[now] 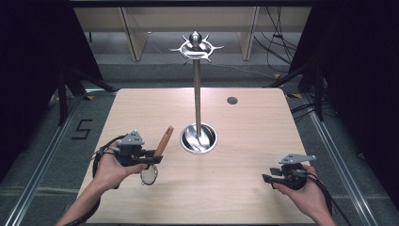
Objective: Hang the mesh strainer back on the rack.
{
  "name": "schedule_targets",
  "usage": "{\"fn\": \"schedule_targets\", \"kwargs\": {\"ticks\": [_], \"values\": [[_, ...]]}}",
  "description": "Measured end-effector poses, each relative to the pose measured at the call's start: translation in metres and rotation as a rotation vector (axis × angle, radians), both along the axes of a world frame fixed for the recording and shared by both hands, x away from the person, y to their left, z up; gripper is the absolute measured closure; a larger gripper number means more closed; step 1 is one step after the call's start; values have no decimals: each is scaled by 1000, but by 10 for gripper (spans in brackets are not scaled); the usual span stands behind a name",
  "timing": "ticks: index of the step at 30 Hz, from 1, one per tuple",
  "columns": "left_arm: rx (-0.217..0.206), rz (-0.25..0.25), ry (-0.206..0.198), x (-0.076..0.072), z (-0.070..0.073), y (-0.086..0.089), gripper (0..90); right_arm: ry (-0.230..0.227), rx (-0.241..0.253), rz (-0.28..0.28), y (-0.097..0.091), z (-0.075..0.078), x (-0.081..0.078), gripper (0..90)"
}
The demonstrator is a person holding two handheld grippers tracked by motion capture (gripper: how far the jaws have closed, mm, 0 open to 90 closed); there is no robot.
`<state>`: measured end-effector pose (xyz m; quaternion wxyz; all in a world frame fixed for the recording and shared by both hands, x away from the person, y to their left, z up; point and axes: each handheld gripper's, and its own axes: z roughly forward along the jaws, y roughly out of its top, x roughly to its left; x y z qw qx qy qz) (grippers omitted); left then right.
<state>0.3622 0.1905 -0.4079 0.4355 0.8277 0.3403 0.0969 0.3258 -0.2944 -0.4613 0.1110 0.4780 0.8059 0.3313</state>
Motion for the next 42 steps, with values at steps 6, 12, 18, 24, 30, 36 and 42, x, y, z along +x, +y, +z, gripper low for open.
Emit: {"fn": "schedule_targets", "kwargs": {"ticks": [6,12,18,24,30,36,42], "values": [[-75,87,-47,-7,2,-9,683,-30,-1,7,0,-2,1,553],[-136,156,-88,-10,7,-16,684,-5,-35,35,-4,1,2,552],[-154,216,-133,-10,11,-21,684,-5,-27,30,-4,3,2,553],[-166,220,-153,-8,15,-25,684,6,-22,18,-4,3,1,552],[-176,221,-175,-6,20,-33,684,-27,-33,28,-5,2,1,551],[-190,231,-179,-2,24,-37,684,-15,-33,29,-5,3,1,551],[-194,225,-193,0,29,-42,684,1,-25,16,-5,4,1,550]]}}
